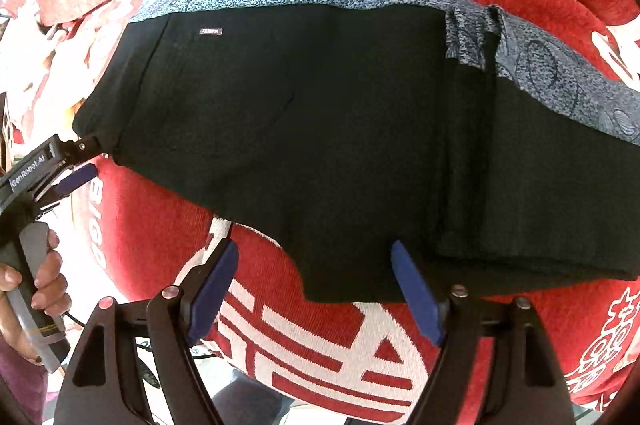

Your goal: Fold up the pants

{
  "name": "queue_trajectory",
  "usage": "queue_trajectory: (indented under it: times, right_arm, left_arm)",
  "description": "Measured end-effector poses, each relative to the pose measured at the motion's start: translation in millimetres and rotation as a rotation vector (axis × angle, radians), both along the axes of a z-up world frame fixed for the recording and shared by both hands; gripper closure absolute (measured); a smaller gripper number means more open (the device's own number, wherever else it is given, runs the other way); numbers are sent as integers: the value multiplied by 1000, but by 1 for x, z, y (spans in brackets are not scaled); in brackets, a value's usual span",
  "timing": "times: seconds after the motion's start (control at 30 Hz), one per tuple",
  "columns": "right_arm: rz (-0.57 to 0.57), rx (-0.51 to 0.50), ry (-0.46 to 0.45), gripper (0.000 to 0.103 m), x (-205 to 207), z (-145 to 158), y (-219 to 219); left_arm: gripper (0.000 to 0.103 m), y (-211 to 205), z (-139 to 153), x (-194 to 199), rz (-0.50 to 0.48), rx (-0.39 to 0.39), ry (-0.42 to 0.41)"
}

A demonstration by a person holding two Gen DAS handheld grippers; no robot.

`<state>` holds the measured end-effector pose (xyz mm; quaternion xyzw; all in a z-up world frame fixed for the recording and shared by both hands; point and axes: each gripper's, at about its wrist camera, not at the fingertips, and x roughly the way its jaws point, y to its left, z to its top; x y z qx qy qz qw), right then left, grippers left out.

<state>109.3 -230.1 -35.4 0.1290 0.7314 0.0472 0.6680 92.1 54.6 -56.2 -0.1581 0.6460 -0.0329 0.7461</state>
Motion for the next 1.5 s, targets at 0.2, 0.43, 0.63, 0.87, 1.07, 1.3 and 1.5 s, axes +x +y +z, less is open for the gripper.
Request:
queue_trajectory:
  times: [0.2, 0.43, 0.63, 0.87, 1.07, 1.3, 1.5]
  right_arm:
    - [8, -4, 0, 20, 0, -2, 2]
    - [26, 2, -6, 18, 0, -3, 6]
    - [27, 7, -19, 18, -1, -4, 6]
    - [20, 22, -23, 18, -2, -3, 1]
    - [17, 35, -32, 18, -6, -1, -3]
    - [19, 48, -36, 18, -7, 1, -4]
    - [-16, 110, -115, 18, 6, 32, -26]
  left_arm:
    - [10, 1, -2, 3, 39, -173, -39]
    - [10, 7, -12, 5, 112, -356, -90]
    - [2, 10, -16, 8, 126, -394, -132]
    - [2, 4, -16, 12, 166, -346, -149]
    - [2, 0, -3, 19, 138, -534, -194]
    - [15, -7, -22, 31, 164, -421, -101]
    - [66, -49, 5, 28, -50, 10, -201]
